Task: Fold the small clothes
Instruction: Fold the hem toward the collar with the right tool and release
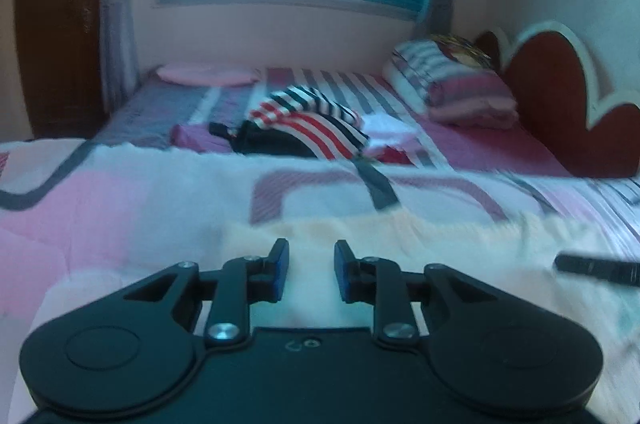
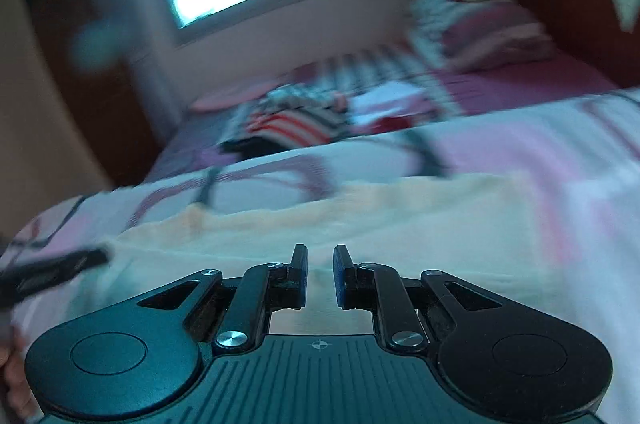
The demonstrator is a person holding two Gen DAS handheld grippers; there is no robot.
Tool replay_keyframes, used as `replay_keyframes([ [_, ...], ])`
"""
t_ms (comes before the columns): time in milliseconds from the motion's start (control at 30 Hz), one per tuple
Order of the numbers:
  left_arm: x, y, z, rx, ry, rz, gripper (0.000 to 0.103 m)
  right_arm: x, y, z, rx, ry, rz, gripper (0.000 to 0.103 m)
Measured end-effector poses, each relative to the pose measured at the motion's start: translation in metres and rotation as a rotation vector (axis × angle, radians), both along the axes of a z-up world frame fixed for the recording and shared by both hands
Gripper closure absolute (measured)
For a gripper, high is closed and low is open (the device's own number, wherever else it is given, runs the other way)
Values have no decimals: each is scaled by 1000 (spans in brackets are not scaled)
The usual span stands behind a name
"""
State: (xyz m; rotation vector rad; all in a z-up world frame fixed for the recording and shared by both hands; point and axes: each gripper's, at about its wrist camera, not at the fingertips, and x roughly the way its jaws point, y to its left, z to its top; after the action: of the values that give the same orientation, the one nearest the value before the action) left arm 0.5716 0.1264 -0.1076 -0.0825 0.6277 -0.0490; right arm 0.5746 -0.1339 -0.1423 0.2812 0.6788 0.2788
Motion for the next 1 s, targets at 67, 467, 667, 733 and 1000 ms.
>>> replay_keyframes([
  [67, 11, 5, -13, 31, 28, 26, 77, 7, 19, -8, -23, 1, 54, 89],
  [467, -27, -24, -6, 18, -17, -70, 78, 1, 30, -10, 1, -7, 51, 89],
  [667, -39, -54, -24, 76, 25, -130, 75, -16, 40, -18, -70, -10, 115, 89],
  [733, -45, -31, -26, 50, 32, -91, 75, -22, 15, -20, -100, -4, 42, 89],
  [1000, -63, -42, -12, 74, 13, -81, 75, -39, -55, -16, -80, 26, -97, 89],
])
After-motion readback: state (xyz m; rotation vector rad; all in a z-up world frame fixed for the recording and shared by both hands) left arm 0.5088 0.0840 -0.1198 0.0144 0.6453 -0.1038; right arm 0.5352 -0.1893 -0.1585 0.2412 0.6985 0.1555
